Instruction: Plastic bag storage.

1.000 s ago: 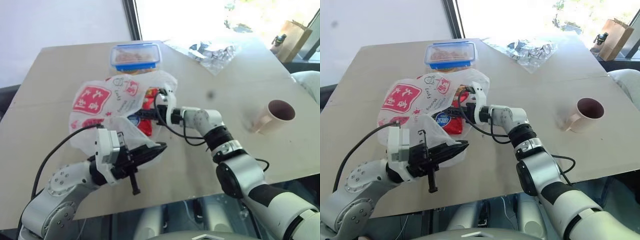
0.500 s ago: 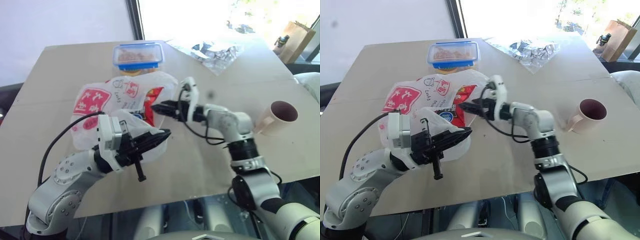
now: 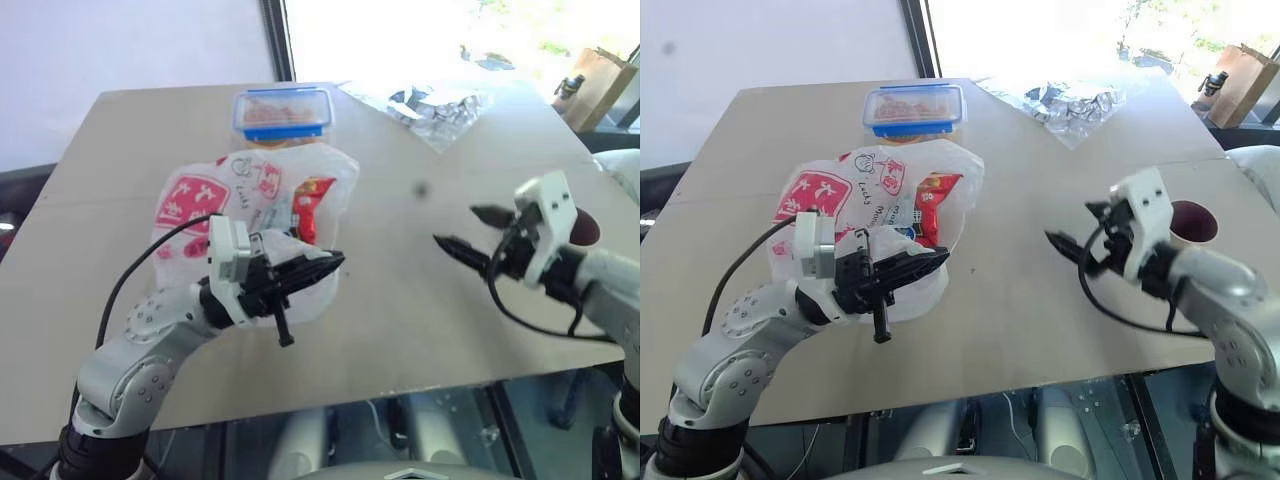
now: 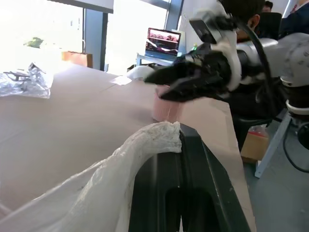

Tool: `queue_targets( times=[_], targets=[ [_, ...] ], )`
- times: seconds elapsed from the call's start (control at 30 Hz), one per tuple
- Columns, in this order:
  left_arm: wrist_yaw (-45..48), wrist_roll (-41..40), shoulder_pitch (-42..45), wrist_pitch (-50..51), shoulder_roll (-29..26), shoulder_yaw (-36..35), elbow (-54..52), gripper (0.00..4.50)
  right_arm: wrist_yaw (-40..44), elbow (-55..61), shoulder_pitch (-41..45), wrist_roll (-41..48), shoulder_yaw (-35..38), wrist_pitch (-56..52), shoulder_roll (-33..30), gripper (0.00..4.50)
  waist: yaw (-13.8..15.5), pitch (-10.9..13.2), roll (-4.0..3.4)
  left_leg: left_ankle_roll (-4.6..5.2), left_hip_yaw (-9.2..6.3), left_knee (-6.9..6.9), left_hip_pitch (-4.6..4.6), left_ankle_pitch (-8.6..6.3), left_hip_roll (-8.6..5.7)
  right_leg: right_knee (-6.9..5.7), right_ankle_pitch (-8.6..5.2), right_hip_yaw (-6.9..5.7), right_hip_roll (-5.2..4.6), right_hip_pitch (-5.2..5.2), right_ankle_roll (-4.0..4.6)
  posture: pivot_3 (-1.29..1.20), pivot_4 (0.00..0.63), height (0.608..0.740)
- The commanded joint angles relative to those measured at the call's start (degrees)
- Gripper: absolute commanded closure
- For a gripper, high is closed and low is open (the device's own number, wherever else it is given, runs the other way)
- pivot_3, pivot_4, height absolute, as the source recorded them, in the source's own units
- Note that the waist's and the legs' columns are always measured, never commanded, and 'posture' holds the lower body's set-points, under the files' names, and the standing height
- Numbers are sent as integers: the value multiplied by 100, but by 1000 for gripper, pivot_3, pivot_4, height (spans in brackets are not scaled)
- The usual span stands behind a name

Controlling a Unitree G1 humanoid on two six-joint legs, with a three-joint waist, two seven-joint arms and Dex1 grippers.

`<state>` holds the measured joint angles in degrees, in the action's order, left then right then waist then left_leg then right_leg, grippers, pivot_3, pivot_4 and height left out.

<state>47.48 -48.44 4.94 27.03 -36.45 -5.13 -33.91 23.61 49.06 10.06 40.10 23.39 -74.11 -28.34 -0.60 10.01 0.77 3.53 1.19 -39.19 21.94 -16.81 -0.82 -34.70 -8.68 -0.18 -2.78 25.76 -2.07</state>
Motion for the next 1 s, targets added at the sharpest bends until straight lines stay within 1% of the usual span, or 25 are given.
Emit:
queue_targets(
  times=[0.03,0.1,0.2,0.3,0.4,0.47,0.7,0.8,0.83,0.87,0.9,0.97,1.0],
  targets=[
    [198,102,98,-131,23,66,92,4500,-447,724,-509,253,636,-224,392,8,4,-2,4,1,-3,-3,-3,-1,0,0,-13,-1,1,-6,-15,0,150,740],
    [225,125,163,-121,47,92,146,4500,-594,872,-788,165,668,-139,440,8,-12,-2,4,2,4,-4,-8,-1,0,-2,-18,5,1,-7,-17,0,150,740],
    [252,161,213,-102,83,131,182,4500,-768,761,-1156,5,779,92,526,8,-8,-8,14,2,5,-10,-13,0,1,-7,-28,7,1,-9,-3,0,150,740],
    [250,155,237,-55,113,143,157,4500,-795,312,-1303,-166,899,423,461,8,-12,-8,14,2,5,-13,-16,0,0,-12,-29,8,1,-10,-2,0,150,740],
    [249,150,254,-35,120,124,156,4500,-764,-101,-1306,-312,810,743,350,8,-10,-8,14,2,7,-13,-15,0,0,-12,-29,9,2,-10,-2,0,150,740],
    [203,156,257,-20,127,122,117,4500,-746,-639,-1141,-579,587,1179,258,8,-14,-8,14,2,6,-13,-15,0,0,-12,-29,9,2,-9,-1,0,150,740],
    [42,159,171,25,73,13,-33,4500,-466,-1906,-727,-938,58,2212,224,8,-9,-8,14,3,6,-13,-14,0,1,-12,-29,11,6,-9,0,0,150,740],
    [-1,141,135,35,59,-28,-91,4500,-429,-2331,-602,-1124,-106,2651,244,827,-6,-8,14,3,7,-13,-13,-1,0,-11,-28,13,4,-9,0,0,150,740],
    [-26,142,118,34,55,-41,-119,4500,-394,-2491,-565,-1206,-174,2818,226,1260,-4,-8,14,4,7,-13,-13,-1,-1,-11,-28,14,4,-9,1,0,150,740],
    [-45,145,103,31,52,-56,-136,4500,-363,-2606,-532,-1255,-219,2940,221,1450,-3,-8,14,4,7,-13,-13,-1,-1,-10,-28,14,4,-9,1,0,150,740],
    [-63,138,82,30,44,-80,-155,4500,-340,-2706,-489,-1298,-254,3070,219,2109,-3,-8,14,4,7,-13,-13,-1,0,-10,-28,14,5,-9,1,0,150,740],
    [-76,119,43,32,18,-136,-180,4500,-275,-2814,-426,-1325,-305,3223,195,2689,-3,-8,14,4,6,-13,-13,-1,0,-11,-27,14,5,-9,2,0,150,740],
    [-81,109,27,36,8,-161,-187,4500,-225,-2842,-412,-1355,-354,3297,155,3187,-2,-8,13,3,6,-13,-13,-1,0,-11,-26,14,5,-9,4,0,150,740]
  ],
)
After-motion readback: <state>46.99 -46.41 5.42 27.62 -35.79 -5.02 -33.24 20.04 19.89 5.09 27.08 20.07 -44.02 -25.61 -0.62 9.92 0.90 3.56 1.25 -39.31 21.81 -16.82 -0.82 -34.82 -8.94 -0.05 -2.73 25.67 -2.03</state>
